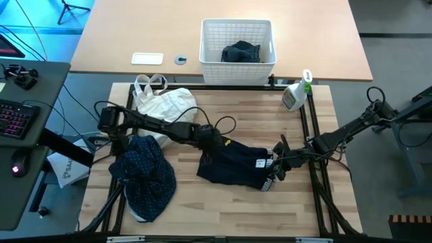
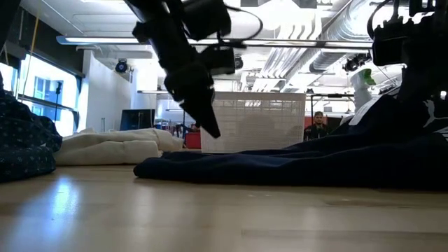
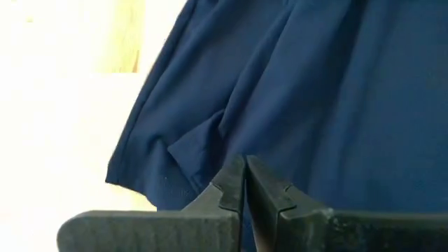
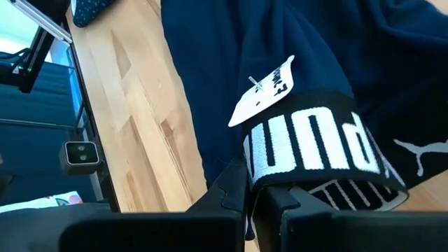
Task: Fold Laundry from Bin
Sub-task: Fold the black boxer short
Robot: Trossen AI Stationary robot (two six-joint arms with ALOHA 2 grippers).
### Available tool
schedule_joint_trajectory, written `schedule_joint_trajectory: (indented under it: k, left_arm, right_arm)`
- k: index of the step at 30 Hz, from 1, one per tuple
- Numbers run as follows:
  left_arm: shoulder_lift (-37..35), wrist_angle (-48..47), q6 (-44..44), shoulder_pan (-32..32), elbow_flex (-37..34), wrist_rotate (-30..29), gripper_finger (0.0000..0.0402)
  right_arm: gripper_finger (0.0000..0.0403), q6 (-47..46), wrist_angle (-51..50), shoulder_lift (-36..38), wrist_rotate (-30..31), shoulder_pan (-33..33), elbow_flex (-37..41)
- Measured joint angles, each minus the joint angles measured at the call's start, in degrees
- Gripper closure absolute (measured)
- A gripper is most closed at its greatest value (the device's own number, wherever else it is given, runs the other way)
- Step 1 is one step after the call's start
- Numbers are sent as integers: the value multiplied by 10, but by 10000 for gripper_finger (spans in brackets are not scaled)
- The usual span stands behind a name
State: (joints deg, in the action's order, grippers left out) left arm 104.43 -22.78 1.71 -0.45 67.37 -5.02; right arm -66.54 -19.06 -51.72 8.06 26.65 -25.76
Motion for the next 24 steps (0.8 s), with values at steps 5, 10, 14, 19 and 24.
schedule_joint_trajectory:
  k: [5, 10, 14, 19, 24]
  left_arm:
    - [-5, 5, -75, 2, 0, 2, 390]
    - [18, 14, -130, 31, 0, 33, 340]
    - [30, 30, -156, 40, 0, 17, 295]
    - [41, 43, -167, 43, 0, 28, 285]
    - [67, 35, -167, 42, -1, 30, 325]
  right_arm:
    - [400, 10, 0, 0, -1, 0, 0]
    - [400, 11, -3, 0, -1, 0, 0]
    - [400, 11, -5, 0, -1, 0, 0]
    - [400, 11, -4, 0, -1, 0, 0]
    - [400, 10, -4, 0, -1, 0, 0]
